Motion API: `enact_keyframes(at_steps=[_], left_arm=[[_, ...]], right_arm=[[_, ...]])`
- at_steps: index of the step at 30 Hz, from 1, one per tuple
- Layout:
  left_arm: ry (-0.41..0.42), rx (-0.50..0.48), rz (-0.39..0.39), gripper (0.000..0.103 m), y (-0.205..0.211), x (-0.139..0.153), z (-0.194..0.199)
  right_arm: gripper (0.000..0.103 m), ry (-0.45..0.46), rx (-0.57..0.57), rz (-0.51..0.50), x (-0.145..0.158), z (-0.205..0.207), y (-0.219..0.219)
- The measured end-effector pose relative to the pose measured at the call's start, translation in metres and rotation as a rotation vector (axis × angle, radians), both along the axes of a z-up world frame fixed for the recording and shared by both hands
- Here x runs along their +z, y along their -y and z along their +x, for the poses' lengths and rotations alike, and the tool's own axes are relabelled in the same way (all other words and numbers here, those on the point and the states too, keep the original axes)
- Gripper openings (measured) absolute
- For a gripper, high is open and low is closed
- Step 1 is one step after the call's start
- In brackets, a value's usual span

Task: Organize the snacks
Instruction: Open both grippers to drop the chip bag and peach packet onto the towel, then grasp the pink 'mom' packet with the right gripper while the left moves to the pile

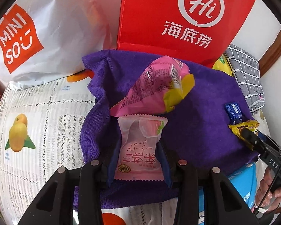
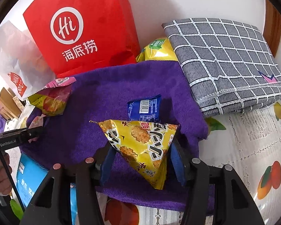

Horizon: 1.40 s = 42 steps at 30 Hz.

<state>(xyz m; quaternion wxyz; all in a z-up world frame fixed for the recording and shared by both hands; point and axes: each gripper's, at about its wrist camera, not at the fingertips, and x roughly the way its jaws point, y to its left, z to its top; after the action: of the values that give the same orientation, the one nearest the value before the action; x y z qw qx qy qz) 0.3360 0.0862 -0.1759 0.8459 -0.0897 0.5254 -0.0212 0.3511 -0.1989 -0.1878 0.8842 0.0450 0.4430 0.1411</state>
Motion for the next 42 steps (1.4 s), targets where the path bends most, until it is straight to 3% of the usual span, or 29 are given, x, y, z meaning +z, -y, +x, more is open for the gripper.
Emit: enact_keyframes(at_steps=[3, 4, 6, 9, 20, 24, 28, 35, 42], left_arm=[[0.004, -0.017, -0.018, 0.053, 0.002, 0.002, -0.003], [0.011, -0.027, -0.023, 0.056, 0.003, 0.003, -0.005], [0.016, -0.024, -0.018, 0.057, 0.004, 0.005, -0.009], [0.016, -0.016, -0.014, 0.059, 0.005, 0.011, -0.014], [0.079, -0.005, 0.000, 0.061, -0.005, 0.051, -0.061], [0.082, -0.002, -0.016, 0.061, -0.005, 0.056, -0.078], [0.087, 0.005, -0.034, 0.061, -0.002, 0.059, -0.099], [0.077, 0.014, -0.032, 0.061, 0.008, 0.054, -0.130], [0.078, 0.057, 0.015, 0.061, 0.020, 0.060, -0.159]], right_arm=[[0.057, 0.000, 0.005, 0.028, 0.005, -0.001, 0.003], [0.063, -0.004, 0.008, 0.041, 0.007, -0.002, 0.004], [0.073, -0.003, 0.019, 0.081, 0.011, -0.004, 0.007], [0.078, 0.026, 0.027, 0.094, 0.019, -0.010, 0.007], [0.078, 0.152, -0.050, 0.072, 0.064, -0.060, 0.041], [0.078, 0.140, -0.063, 0.016, 0.053, -0.088, 0.055], [0.070, 0.069, -0.047, -0.002, 0.026, -0.108, 0.061], [0.070, 0.035, 0.058, -0.023, -0.005, -0.139, 0.049], [0.070, 0.046, 0.177, -0.152, -0.021, -0.135, 0.028]])
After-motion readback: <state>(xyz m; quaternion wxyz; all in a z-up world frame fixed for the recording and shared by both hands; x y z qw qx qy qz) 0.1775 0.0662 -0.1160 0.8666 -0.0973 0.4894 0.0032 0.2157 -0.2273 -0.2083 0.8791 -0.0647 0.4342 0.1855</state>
